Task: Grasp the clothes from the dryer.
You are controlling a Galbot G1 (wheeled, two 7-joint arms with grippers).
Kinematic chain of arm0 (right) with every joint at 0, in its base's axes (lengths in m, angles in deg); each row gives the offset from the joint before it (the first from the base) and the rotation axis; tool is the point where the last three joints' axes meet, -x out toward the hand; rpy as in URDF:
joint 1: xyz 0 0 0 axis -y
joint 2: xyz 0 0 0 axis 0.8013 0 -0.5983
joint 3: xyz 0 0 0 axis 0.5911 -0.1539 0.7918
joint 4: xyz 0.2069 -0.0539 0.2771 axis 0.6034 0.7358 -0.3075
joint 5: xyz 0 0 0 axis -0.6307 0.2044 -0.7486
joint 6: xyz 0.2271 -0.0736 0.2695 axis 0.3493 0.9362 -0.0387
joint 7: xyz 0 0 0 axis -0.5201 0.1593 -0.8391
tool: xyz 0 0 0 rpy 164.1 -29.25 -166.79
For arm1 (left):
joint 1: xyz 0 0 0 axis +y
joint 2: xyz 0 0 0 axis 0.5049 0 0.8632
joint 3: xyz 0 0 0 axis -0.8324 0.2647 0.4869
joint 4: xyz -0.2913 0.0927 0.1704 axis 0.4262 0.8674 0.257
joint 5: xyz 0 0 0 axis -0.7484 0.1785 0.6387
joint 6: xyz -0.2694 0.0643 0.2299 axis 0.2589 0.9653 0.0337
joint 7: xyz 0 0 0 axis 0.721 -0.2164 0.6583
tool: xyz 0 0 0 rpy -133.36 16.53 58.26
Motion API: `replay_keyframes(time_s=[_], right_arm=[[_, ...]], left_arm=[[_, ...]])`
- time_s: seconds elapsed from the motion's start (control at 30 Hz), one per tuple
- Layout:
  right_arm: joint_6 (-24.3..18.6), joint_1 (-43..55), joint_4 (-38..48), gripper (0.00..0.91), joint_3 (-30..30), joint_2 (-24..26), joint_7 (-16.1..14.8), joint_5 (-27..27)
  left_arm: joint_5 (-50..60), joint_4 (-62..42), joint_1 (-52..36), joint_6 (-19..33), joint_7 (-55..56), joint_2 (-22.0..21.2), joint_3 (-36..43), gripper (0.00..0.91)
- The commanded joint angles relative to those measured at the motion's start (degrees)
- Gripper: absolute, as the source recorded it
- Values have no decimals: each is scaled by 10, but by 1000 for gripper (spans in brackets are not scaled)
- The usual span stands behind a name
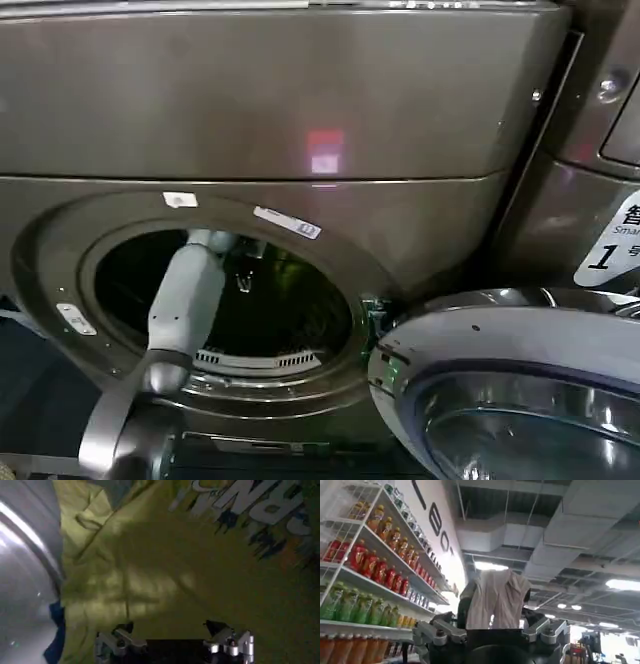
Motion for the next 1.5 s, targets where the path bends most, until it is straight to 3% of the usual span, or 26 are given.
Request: replay_keyframes(time_s=[0.03, 0.57, 0.6, 0.63, 0.67, 0.7, 0.73, 1.3, 1.5], right_arm=[[0, 1, -5, 907, -1, 0, 0, 1], [0, 2, -11, 907, -10, -4, -1, 2], [0, 1, -10, 907, -10, -4, -1, 2], [0, 1, -9, 907, -9, -3, -1, 2], [-1, 1, -8, 907, -9, -3, -1, 2], [-1, 0, -7, 907, -9, -3, -1, 2], [-1, 1, -6, 907, -9, -3, -1, 2], [-1, 4, -5, 907, -17, -4, -1, 3], [4, 1, -8, 907, -17, -10, -4, -4]], left_arm=[[-55, -30, 5, -19, -3, 0, 5, 907], [-92, -84, 19, -42, 0, 2, -12, 907], [-94, -86, 20, -42, 0, 3, -12, 717], [-98, -87, 20, -43, 1, 4, -12, 603], [-102, -87, 21, -42, -1, 4, -13, 307], [-106, -84, 23, -41, 0, 5, -13, 102], [-109, -84, 23, -42, 0, 5, -13, 0], [-123, -77, 27, -42, 16, 6, -15, 0], [-146, -74, 25, -40, 84, 10, -15, 0]])
